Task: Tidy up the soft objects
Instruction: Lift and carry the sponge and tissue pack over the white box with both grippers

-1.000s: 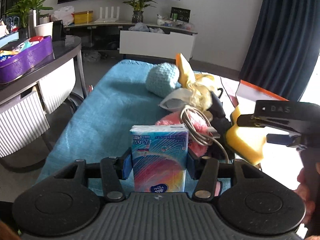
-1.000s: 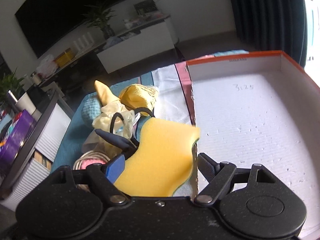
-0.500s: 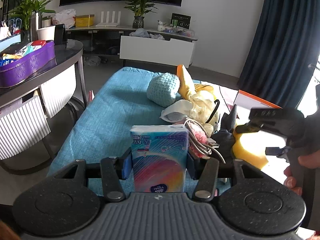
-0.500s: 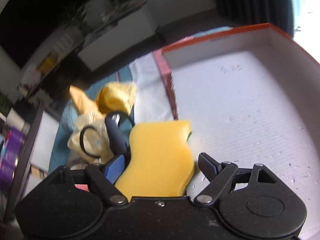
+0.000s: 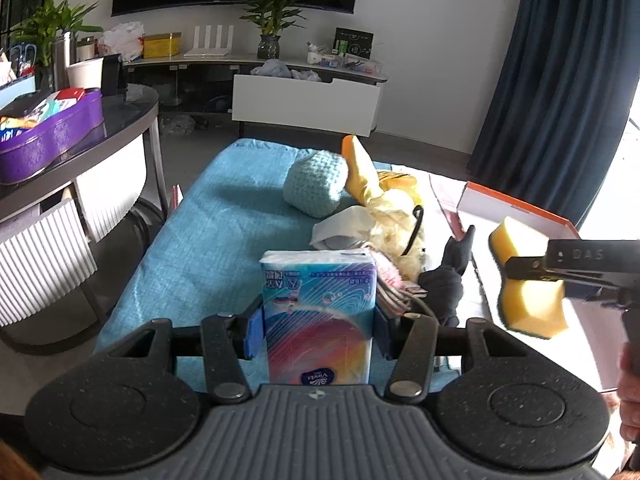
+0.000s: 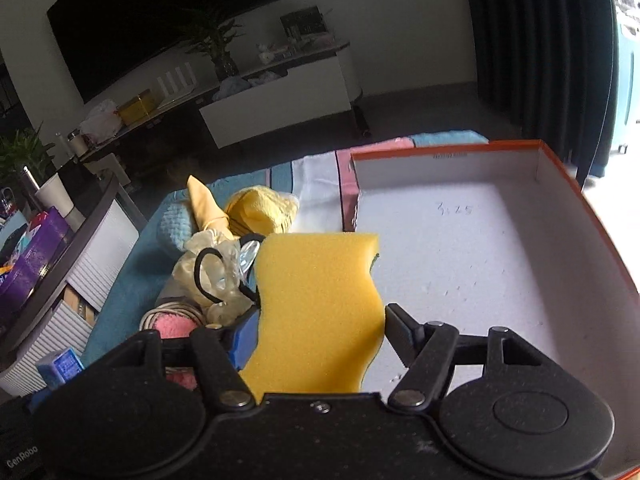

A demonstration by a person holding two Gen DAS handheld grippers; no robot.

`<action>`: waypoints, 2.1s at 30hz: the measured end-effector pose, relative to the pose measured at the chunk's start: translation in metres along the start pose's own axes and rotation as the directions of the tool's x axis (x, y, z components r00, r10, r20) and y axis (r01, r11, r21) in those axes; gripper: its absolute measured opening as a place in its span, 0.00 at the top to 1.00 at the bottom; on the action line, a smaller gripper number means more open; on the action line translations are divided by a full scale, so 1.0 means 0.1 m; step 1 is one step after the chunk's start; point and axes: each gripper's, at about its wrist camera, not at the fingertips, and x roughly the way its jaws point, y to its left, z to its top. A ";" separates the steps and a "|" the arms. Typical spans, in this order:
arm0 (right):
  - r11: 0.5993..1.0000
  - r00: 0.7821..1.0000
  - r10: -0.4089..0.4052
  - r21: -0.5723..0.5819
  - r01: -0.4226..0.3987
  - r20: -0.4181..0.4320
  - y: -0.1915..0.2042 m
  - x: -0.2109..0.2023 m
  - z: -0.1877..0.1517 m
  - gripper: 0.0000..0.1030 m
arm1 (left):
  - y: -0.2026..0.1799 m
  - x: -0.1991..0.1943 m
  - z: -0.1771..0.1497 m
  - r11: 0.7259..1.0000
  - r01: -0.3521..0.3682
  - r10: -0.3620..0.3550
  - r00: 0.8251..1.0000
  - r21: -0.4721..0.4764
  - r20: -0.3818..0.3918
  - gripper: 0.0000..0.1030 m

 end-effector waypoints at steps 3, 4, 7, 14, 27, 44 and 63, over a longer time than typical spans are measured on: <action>0.999 1.000 -0.006 -0.034 0.007 0.023 0.04 -0.09 0.03 0.22 | -0.05 -0.02 0.03 1.000 0.005 -0.005 1.000 0.011 0.005 0.48; 0.999 1.000 0.001 -0.038 0.000 0.022 0.05 -0.12 0.04 0.22 | -0.06 -0.03 0.04 1.000 0.006 -0.006 1.000 0.015 0.006 0.48; 0.996 0.999 0.011 -0.086 -0.008 0.036 0.14 -0.21 0.06 0.22 | -0.11 -0.05 0.08 1.000 0.017 -0.017 1.000 0.022 -0.001 0.48; 0.994 0.998 0.022 -0.106 -0.015 0.059 0.17 -0.40 0.17 0.22 | -0.28 -0.09 0.28 0.997 0.041 -0.041 0.999 0.068 -0.005 0.48; 0.994 0.995 -0.028 -0.106 0.038 0.098 0.00 -0.55 0.26 0.22 | -0.62 0.02 0.43 0.986 0.102 -0.097 0.994 0.129 -0.047 0.48; 0.989 0.985 -0.100 -0.096 0.114 0.141 -0.40 -0.61 0.43 0.22 | -0.90 0.21 0.57 0.980 0.154 -0.148 0.988 0.124 -0.052 0.48; 0.982 0.978 -0.159 -0.081 0.171 0.137 -0.54 -0.42 0.57 0.22 | -1.18 0.43 0.68 0.970 0.194 -0.183 0.980 0.146 -0.083 0.48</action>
